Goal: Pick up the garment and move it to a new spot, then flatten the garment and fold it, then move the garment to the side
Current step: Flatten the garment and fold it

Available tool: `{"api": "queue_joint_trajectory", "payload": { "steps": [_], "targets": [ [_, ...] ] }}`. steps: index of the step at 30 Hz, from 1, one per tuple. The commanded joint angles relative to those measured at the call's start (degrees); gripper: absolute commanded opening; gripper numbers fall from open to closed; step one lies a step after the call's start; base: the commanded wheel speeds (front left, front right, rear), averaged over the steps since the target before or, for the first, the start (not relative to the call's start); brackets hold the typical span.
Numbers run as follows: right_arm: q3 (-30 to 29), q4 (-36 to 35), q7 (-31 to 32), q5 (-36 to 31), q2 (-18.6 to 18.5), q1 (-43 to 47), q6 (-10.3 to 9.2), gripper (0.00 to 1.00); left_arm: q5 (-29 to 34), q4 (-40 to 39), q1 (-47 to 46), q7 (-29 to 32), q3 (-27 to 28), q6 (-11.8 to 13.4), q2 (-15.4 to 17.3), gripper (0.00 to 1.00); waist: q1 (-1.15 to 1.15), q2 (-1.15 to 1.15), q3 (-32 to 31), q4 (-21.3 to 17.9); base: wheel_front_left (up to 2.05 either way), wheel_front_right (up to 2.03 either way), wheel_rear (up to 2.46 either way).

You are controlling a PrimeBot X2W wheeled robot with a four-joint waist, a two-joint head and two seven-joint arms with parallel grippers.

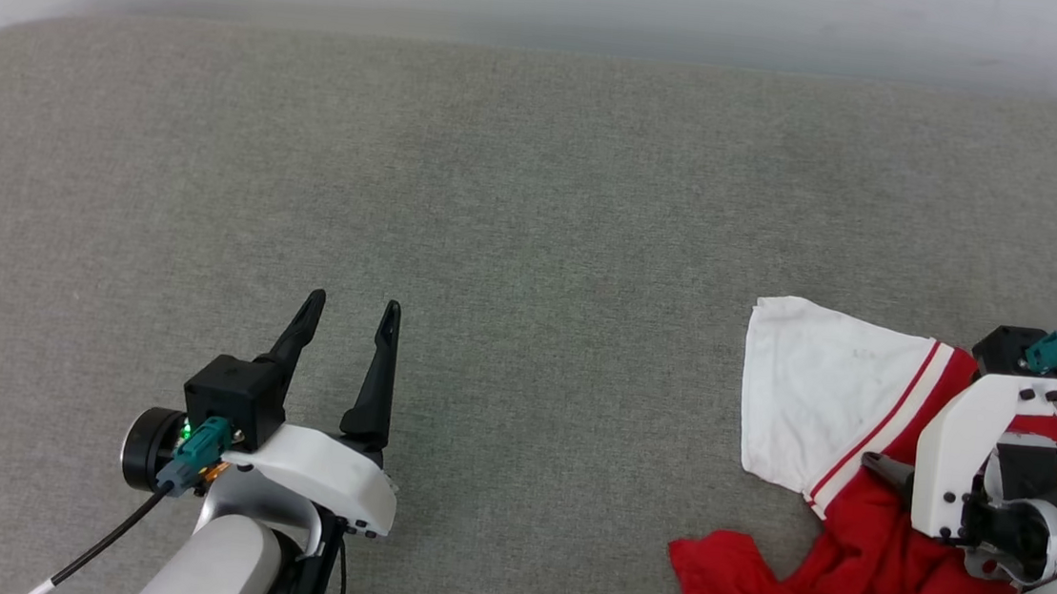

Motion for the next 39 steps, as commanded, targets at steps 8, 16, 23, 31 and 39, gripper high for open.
{"api": "queue_joint_trajectory", "payload": {
  "steps": [8, 16, 23, 31, 39],
  "targets": [
    [4.27, 6.22, -0.72, 3.16, 0.78, -2.78, 0.0, 0.0, -0.26, 1.66, -0.82, -1.07, -0.12, -0.12, -0.41, 1.0, -0.01, 0.0, 0.23, 1.14, 0.0, 0.0, 0.0],
    [11.28, 1.23, -10.34, 7.07, 1.66, -7.9, 0.0, 0.0, -0.65, 2.42, -0.02, -1.31, -0.25, -0.14, -0.33, 1.0, -0.01, 0.0, -1.72, 0.97, 0.0, 0.0, 0.0],
    [21.35, -4.94, -16.92, 13.15, 4.56, -10.52, 0.0, 0.0, -0.89, 2.75, 0.18, -1.32, -0.71, -0.15, -0.7, 1.0, -0.01, 0.0, -2.77, 1.94, 0.0, 0.0, 0.0],
    [28.78, -5.34, -15.97, 19.38, 2.99, -6.03, -0.01, 0.0, -1.47, 3.07, 0.55, -1.48, -1.01, -0.08, -1.27, 1.0, -0.01, 0.0, -2.7, 3.39, 0.0, 0.0, 0.0],
    [29.4, 0.66, -24.09, 18.93, 2.88, -2.87, 0.0, 1.0, -1.87, 3.87, 0.56, -2.04, -1.07, -0.1, -1.51, 1.0, -0.01, 0.0, -2.29, 3.42, 0.0, 0.0, 0.0]
  ]
}}
